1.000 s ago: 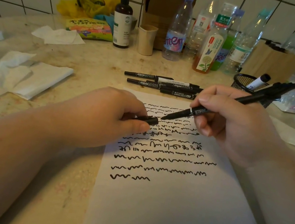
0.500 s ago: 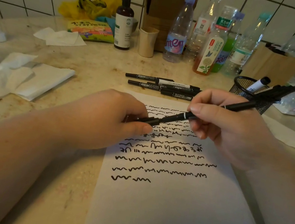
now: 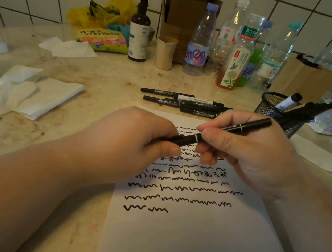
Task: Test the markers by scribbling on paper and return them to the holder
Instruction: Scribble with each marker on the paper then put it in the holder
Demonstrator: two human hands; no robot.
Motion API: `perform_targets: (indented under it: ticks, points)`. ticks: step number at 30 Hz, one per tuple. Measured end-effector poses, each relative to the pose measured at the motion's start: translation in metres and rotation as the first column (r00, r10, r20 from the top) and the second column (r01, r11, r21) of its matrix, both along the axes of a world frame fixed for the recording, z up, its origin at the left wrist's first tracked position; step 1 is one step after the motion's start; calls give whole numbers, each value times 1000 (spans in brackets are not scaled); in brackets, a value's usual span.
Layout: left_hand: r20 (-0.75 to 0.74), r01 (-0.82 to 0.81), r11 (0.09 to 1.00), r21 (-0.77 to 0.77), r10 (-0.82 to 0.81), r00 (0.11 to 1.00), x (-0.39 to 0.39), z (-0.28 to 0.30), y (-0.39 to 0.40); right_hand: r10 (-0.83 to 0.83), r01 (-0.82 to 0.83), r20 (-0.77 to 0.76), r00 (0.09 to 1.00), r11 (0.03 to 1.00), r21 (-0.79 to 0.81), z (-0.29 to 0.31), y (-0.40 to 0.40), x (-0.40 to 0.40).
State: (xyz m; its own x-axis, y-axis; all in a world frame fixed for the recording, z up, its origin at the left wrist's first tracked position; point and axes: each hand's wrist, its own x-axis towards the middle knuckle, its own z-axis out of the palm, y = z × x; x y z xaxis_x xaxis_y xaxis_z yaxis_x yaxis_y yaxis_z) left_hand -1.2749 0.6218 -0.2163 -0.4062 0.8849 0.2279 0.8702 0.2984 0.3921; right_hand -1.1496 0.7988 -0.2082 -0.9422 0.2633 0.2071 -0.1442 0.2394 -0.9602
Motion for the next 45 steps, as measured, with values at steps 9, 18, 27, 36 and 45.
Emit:
perform_targets:
  ticks: [9,18,27,36,45]
  points:
    - [148,-101,995,13,98,984,-8,1,3,-175,183,-183,967,983,32,6,4,4]
    - [141,-117,992,-46,122,982,-7,0,1,-784,828,-278,555,555,86,18,30,14]
    - [129,-114,993,-38,118,985,-10,-3,1,-786,802,-181,591,598,22,21,35,9]
    - [112,-105,994,-44,109,988,-9,-1,1,-526,482,-154,837,575,661,-3,28,-2]
    - [81,-60,996,-63,65,995,-8,-5,1,-530,36,316,787,551,834,-30,37,-35]
